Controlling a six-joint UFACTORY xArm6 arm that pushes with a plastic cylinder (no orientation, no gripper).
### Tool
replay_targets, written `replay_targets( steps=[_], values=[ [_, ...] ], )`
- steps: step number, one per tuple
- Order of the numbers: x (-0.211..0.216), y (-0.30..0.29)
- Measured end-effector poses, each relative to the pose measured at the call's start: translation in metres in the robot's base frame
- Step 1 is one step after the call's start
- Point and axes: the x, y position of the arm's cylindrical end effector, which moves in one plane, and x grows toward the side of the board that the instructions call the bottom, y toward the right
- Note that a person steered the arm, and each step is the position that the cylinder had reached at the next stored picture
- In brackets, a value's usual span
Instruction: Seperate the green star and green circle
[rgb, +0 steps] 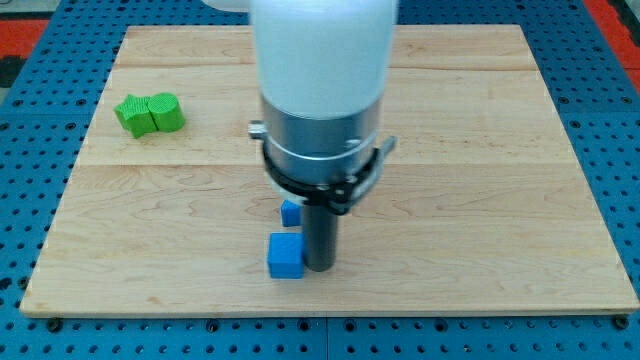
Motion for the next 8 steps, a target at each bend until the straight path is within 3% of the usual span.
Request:
replay_targets(
  steps=[1,2,4,5,6,8],
  values=[
    [0.000,0.035],
    [0.045,0.088],
    [0.051,0.078],
    [0.047,-0.037],
    [0.020,-0.141],
    [-0.127,-0.155]
  ],
)
